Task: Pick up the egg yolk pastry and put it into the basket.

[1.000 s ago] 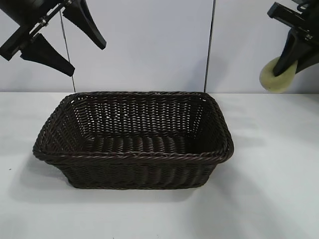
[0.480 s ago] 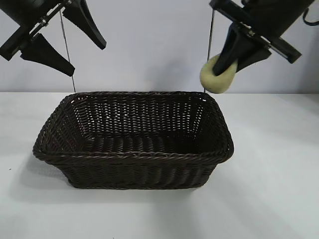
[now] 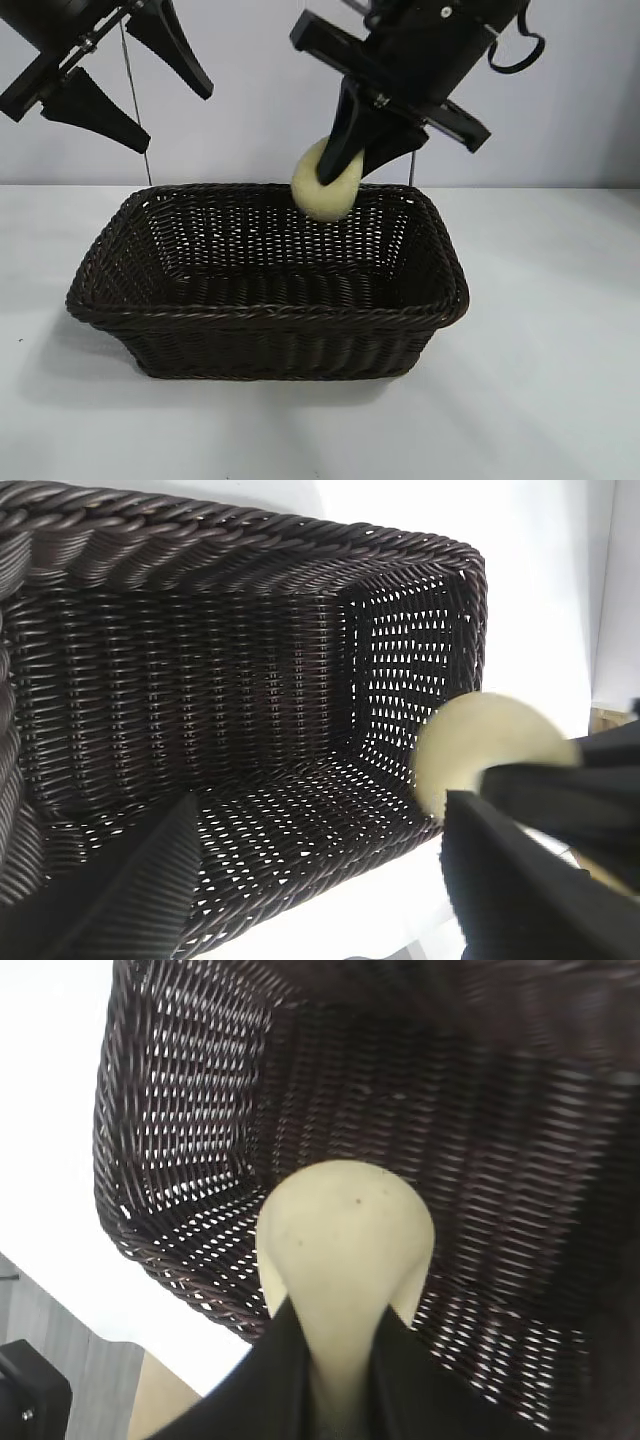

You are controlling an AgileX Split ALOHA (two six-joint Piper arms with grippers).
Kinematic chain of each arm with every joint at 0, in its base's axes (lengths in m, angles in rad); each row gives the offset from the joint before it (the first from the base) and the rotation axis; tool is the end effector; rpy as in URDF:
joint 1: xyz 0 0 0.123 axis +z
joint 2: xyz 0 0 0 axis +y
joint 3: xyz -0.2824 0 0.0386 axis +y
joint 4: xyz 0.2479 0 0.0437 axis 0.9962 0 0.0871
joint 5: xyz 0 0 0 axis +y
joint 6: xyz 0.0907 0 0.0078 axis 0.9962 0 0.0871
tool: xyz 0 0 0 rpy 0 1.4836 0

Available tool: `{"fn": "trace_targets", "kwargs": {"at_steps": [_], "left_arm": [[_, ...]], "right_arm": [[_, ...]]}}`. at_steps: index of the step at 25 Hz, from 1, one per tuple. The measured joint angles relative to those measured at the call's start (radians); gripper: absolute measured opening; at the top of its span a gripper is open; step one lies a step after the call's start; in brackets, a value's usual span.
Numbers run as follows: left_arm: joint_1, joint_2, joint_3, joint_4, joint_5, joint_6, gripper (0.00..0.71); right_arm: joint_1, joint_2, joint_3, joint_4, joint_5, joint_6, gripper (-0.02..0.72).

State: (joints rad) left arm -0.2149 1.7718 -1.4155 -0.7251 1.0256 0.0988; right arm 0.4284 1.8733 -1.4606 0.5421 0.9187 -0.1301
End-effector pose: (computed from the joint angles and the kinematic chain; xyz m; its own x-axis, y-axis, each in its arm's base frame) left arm 0.3521 -0.1297 0.2778 -0.9759 -0.0617 -0.2092 0.0840 0.7787 -0.6217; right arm 0.3465 0.1993 0.2453 -0.9314 -0.2063 -0.2998 -0.3294 0.8280 0.4538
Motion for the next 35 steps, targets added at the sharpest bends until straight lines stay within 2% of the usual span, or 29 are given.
{"fn": "trace_targets", "kwargs": {"at_steps": [6, 11, 14, 17, 20, 28, 31, 35], "left_arm": [[0.0, 0.0, 0.0, 0.0, 0.0, 0.0, 0.498], [0.0, 0.0, 0.0, 0.0, 0.0, 0.0, 0.498], [0.0, 0.0, 0.0, 0.0, 0.0, 0.0, 0.498], [0.0, 0.0, 0.0, 0.0, 0.0, 0.0, 0.498], [0.0, 0.0, 0.0, 0.0, 0.0, 0.0, 0.498], [0.0, 0.0, 0.0, 0.0, 0.0, 0.0, 0.498], [0.0, 0.0, 0.0, 0.0, 0.0, 0.0, 0.498], [0.0, 0.0, 0.0, 0.0, 0.0, 0.0, 0.498]], "right_arm": [[0.02, 0.101, 0.0, 0.006, -0.086, 0.024, 0.084], [0.02, 0.18, 0.0, 0.009, -0.113, 0.029, 0.109], [0.021, 0.187, 0.0, 0.013, -0.121, 0.029, 0.188], [0.021, 0.187, 0.0, 0.019, -0.123, 0.029, 0.319], [0.021, 0.187, -0.02, 0.02, -0.087, 0.029, 0.377], [0.022, 0.187, -0.21, 0.006, 0.037, 0.064, 0.392], [0.022, 0.187, -0.28, -0.038, 0.088, 0.092, 0.392], [0.02, 0.187, -0.351, -0.134, 0.177, 0.13, 0.392]]}}
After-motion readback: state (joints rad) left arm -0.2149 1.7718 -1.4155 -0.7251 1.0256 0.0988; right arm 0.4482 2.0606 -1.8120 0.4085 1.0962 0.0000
